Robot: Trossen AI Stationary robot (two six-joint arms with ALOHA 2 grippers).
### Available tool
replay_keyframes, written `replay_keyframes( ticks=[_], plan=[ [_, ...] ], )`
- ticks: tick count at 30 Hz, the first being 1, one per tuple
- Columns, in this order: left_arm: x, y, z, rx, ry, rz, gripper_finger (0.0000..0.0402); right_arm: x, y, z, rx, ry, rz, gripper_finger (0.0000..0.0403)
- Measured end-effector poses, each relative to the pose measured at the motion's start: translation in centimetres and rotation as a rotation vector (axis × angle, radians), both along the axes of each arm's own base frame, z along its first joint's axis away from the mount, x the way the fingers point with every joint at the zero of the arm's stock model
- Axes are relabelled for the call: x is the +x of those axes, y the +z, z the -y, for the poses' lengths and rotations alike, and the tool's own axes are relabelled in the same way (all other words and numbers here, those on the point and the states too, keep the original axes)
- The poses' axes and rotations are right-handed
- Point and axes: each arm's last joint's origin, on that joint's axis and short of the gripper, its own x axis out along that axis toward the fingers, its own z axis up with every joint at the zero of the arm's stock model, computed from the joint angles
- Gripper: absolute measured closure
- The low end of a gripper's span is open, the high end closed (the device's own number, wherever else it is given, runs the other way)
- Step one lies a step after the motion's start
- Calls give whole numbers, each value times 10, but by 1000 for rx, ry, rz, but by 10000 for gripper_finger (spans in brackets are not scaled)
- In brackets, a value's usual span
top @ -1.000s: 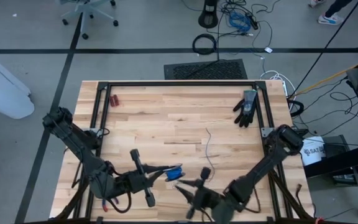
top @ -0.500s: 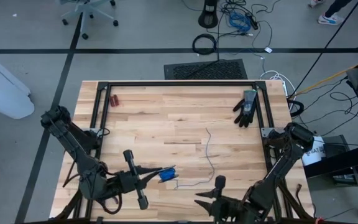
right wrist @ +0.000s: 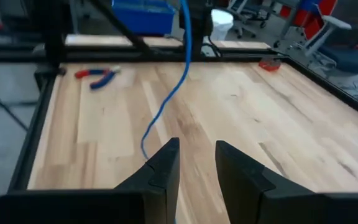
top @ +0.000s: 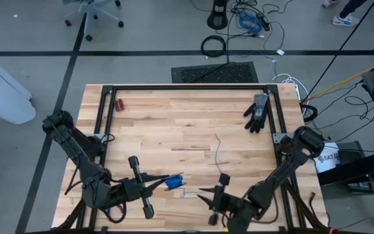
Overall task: Coil cords
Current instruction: Coil the blue wire onto a spool
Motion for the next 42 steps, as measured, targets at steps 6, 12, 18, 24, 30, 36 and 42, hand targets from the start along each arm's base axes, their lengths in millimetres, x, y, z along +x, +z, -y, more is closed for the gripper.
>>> replay_keyframes(
  ticks=[6, 12, 18, 24, 30, 36, 42],
  plan=[
    [0, 0, 0, 1, 0, -1, 395, 10, -11, 11, 48, 73, 93, 314],
    [0, 0, 0, 2, 0, -1, 395, 23, -12, 23, 92, 209, 122, 314],
    [0, 0, 0, 2, 0, -1, 395, 32, -19, 31, 96, 232, 91, 314],
    [0, -1, 0, 3, 0, -2, 395, 38, -31, 31, 69, 225, 91, 314],
    [0, -1, 0, 9, 0, -4, 395, 41, -25, 31, 69, 235, 154, 314],
    [0, -1, 0, 9, 0, -4, 395, 42, -24, 32, 76, 233, 170, 314],
    [0, -1, 0, 9, 0, -4, 395, 45, -24, 36, 103, 215, 176, 319]
  ],
)
